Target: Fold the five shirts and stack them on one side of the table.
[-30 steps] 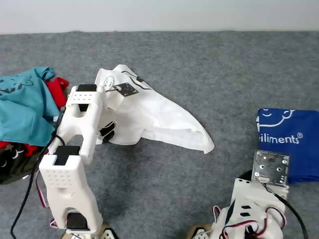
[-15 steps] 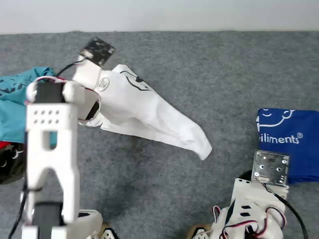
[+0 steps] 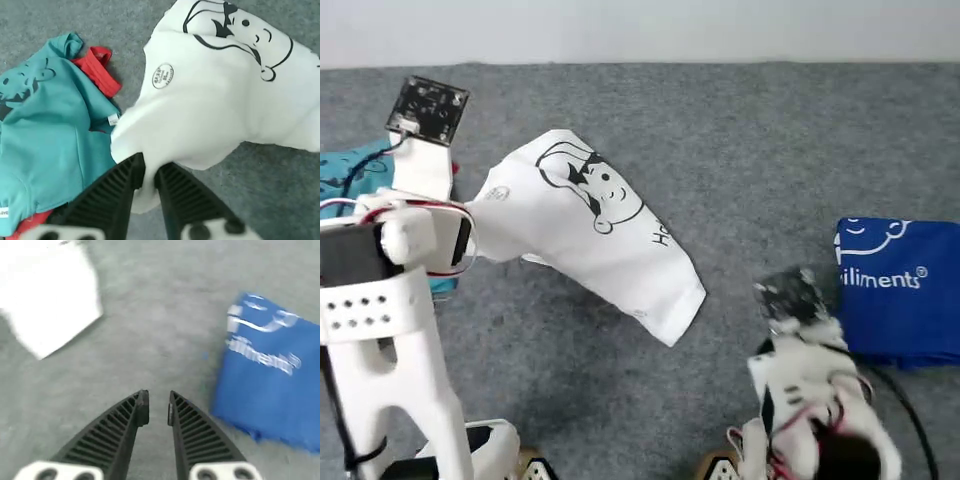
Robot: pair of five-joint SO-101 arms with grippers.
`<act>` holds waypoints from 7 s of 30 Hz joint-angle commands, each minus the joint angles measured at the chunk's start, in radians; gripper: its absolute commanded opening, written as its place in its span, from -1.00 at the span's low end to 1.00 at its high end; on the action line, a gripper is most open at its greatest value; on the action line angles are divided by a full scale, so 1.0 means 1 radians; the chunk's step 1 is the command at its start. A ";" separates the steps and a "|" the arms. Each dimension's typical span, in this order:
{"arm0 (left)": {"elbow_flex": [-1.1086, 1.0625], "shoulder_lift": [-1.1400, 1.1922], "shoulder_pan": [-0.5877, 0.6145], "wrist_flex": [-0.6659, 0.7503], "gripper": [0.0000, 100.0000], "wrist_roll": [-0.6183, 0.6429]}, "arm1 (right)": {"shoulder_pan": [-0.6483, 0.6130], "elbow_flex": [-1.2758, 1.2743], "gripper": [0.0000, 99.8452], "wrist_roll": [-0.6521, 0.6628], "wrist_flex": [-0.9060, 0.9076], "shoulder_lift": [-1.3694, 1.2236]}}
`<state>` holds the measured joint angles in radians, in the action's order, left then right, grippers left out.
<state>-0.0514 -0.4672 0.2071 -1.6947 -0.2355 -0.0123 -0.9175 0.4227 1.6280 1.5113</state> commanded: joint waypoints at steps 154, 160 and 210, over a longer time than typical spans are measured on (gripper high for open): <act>0.472 0.873 -0.112 1.149 -0.97 -0.318 | 0.128 0.967 -0.98 0.605 -1.239 -1.578; 0.693 0.996 -0.120 1.022 -0.97 -0.318 | 0.131 1.178 -0.98 0.605 -1.227 -1.733; 0.591 0.813 -0.292 -0.064 -0.97 -0.350 | 0.186 1.295 -0.98 0.661 -0.084 -1.685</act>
<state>0.7234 0.5117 -0.0552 -1.7269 -0.5608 0.1580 0.3237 1.0764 1.4991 -0.2593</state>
